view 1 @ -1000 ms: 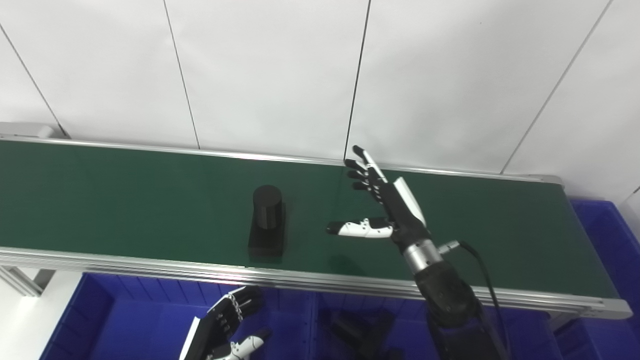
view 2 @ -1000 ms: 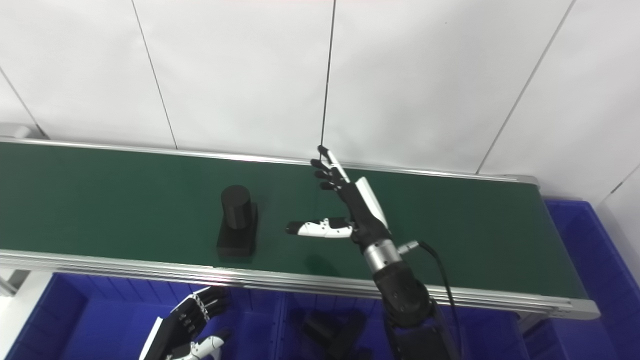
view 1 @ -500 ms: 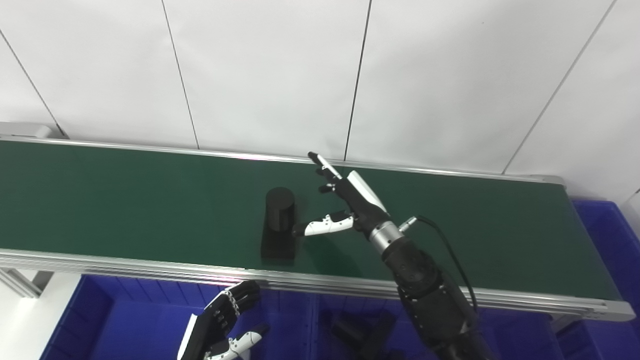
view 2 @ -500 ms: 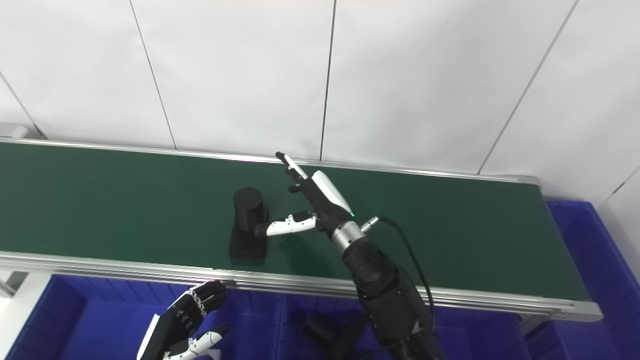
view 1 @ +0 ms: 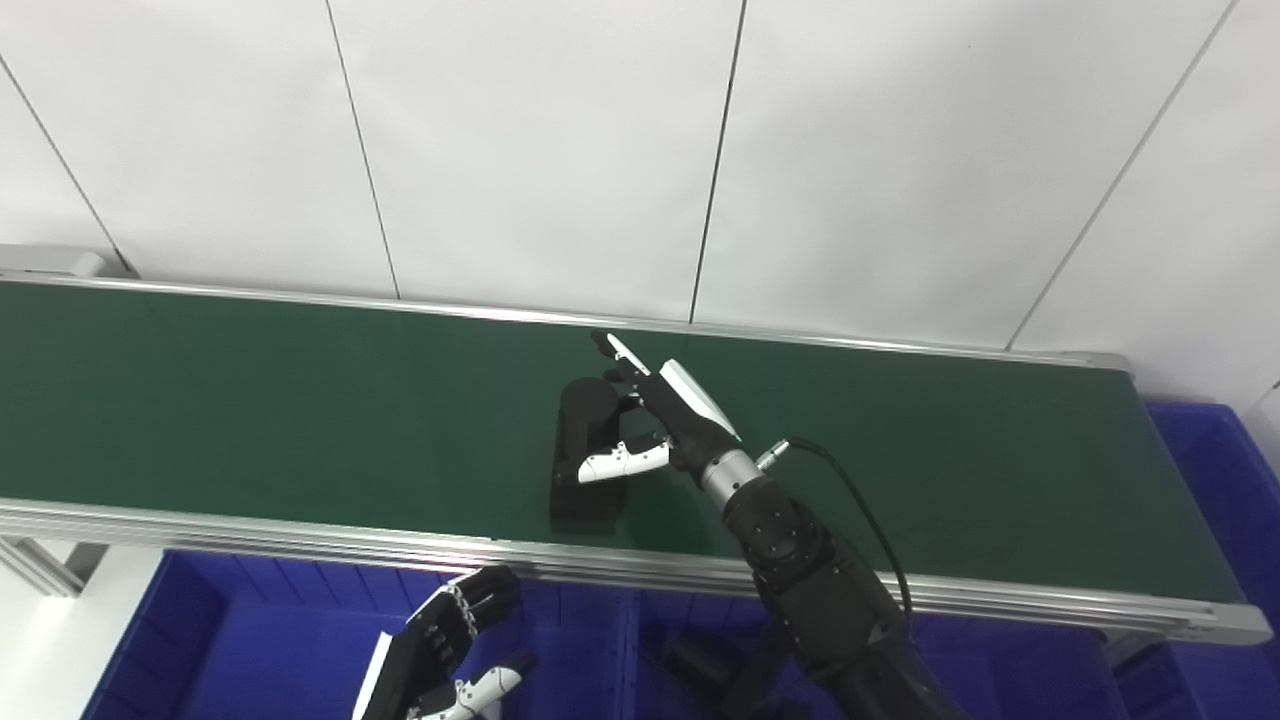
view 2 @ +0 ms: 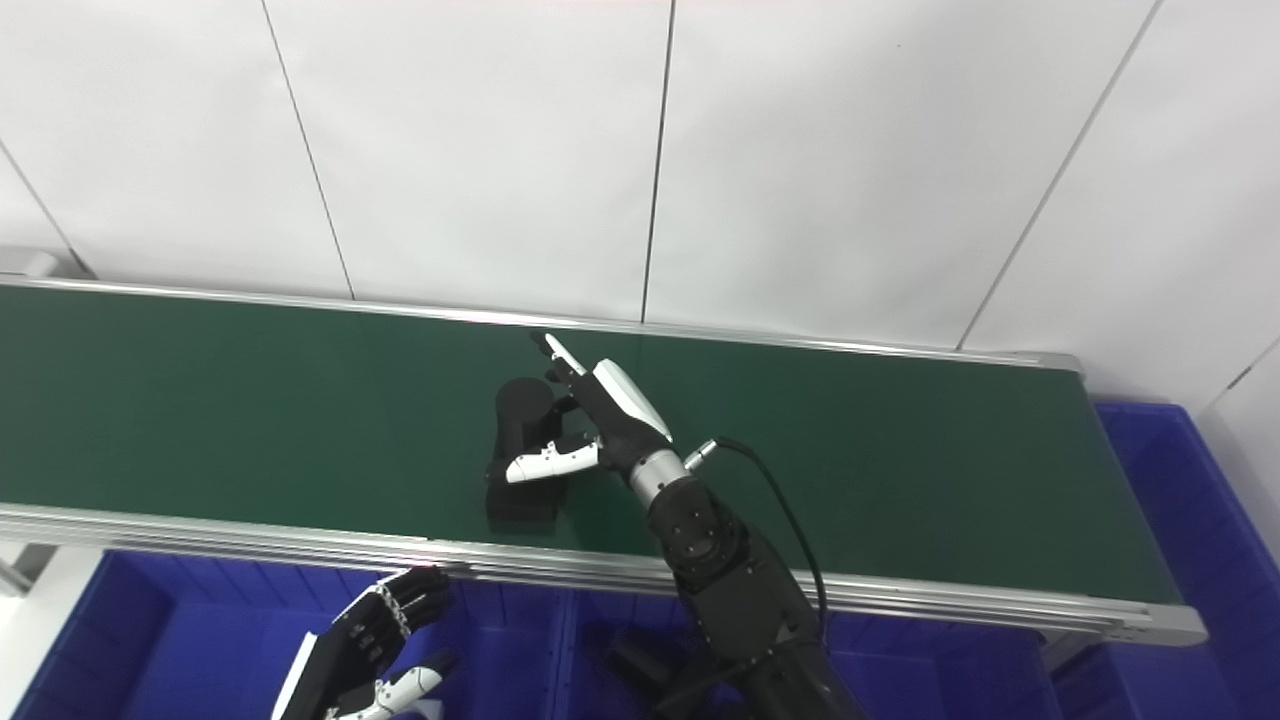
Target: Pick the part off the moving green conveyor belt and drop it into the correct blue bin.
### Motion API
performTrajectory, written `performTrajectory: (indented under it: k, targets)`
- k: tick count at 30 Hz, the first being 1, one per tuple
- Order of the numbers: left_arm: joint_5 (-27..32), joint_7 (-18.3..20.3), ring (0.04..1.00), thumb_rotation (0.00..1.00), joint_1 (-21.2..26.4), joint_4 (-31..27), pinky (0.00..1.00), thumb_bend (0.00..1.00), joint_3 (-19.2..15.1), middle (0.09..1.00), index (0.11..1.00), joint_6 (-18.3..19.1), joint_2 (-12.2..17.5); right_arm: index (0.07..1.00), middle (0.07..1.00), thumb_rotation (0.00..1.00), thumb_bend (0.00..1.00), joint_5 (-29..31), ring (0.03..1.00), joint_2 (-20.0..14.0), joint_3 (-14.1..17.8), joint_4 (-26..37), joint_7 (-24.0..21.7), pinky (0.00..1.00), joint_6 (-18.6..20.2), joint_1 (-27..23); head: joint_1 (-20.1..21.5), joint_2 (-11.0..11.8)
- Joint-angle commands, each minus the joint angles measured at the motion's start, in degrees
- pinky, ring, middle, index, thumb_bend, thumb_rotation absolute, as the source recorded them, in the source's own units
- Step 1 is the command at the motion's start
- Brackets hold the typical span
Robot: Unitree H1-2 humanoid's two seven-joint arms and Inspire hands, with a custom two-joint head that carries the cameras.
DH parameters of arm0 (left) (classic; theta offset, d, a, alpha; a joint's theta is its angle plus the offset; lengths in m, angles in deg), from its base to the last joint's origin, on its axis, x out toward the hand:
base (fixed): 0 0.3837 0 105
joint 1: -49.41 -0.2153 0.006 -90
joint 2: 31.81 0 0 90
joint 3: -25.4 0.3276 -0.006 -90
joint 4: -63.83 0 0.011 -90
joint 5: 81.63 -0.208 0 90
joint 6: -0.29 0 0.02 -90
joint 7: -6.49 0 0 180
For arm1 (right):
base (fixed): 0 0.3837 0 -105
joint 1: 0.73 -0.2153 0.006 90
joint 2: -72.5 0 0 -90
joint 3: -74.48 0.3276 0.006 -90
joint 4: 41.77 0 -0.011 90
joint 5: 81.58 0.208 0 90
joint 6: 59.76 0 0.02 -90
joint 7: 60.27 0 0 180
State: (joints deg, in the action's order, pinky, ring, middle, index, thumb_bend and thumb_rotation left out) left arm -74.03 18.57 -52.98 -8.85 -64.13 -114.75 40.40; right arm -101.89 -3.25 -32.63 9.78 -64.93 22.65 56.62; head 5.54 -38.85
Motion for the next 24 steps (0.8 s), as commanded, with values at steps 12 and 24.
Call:
performTrajectory:
  k: [12, 24]
  targets:
    - [-0.64, -0.41, 0.736, 0.00, -0.84, -2.19, 0.80, 0.56, -0.37, 0.756, 0.727, -1.86, -1.23, 0.606, 0.600, 0.00, 0.83, 1.61, 0.557, 4.74, 4.35, -9.95, 15.73, 0.49, -17.06, -2.71, -1.02, -0.42]
    - [-1.77, -0.95, 0.725, 0.00, -1.71, -3.01, 0.79, 0.55, -0.42, 0.750, 0.726, -1.86, -2.00, 0.210, 0.210, 0.00, 0.70, 4.75, 0.170, 6.41, 3.74, -10.03, 18.21, 0.15, -19.30, -1.77, -1.67, -1.09]
